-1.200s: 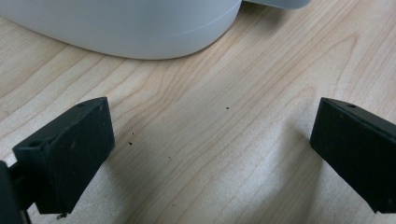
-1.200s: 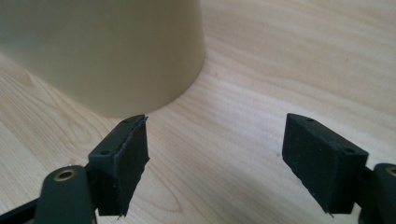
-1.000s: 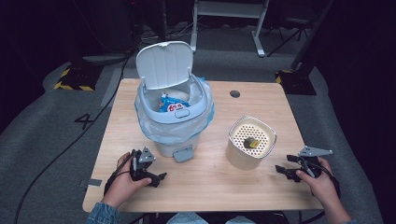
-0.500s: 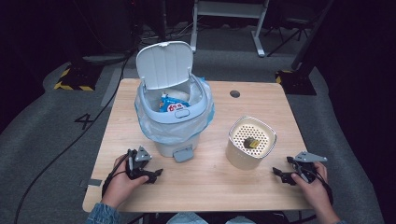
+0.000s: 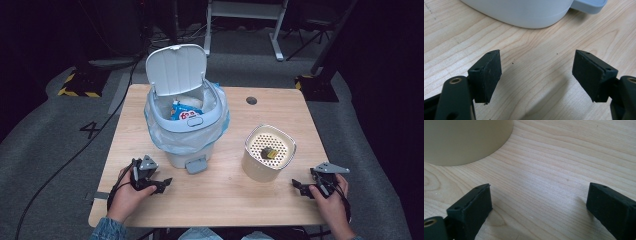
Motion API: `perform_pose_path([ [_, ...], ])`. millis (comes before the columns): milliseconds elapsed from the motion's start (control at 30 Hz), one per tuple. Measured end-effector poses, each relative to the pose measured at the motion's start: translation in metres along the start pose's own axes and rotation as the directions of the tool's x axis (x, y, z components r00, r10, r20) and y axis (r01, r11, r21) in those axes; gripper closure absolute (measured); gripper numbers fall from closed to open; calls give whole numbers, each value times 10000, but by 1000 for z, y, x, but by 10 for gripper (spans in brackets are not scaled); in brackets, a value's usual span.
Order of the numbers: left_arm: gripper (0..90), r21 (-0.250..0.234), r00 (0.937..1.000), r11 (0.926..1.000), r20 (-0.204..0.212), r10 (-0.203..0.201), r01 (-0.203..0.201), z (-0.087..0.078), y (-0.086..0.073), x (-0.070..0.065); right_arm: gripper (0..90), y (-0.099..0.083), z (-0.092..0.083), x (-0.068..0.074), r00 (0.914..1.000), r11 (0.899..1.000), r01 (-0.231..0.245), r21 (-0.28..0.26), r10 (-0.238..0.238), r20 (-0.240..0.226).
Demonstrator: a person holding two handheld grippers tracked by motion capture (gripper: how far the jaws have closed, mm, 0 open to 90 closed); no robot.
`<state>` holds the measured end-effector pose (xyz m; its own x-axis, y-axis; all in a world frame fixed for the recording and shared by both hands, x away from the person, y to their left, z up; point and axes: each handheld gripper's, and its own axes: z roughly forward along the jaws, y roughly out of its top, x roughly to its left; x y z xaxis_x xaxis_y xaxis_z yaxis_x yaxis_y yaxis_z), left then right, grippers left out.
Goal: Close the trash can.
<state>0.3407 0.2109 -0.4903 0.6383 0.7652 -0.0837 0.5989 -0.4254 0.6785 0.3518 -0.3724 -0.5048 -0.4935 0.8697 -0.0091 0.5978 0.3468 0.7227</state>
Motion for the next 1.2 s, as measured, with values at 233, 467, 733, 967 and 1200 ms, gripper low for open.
perform_pose_path([
  [233,272,-784,9990,9964,323,-297,322,-29,16,6,63,0,0,0,10000,10000,12,-4,-12,-17],
  [467,304,-1940,9997,9807,53,-246,251,-70,40,16,62,0,0,0,10000,10000,13,-5,-13,-18],
  [733,321,-3085,9983,9497,391,-431,531,-99,67,24,62,0,0,0,10000,10000,11,-4,-11,-17],
  [967,347,-3509,9991,9355,231,-358,417,-117,95,31,62,0,0,0,10000,10000,6,-2,-6,-16],
  [1200,368,-3937,9997,9189,77,-252,262,-135,120,36,62,0,0,0,10000,10000,9,-3,-9,-18],
])
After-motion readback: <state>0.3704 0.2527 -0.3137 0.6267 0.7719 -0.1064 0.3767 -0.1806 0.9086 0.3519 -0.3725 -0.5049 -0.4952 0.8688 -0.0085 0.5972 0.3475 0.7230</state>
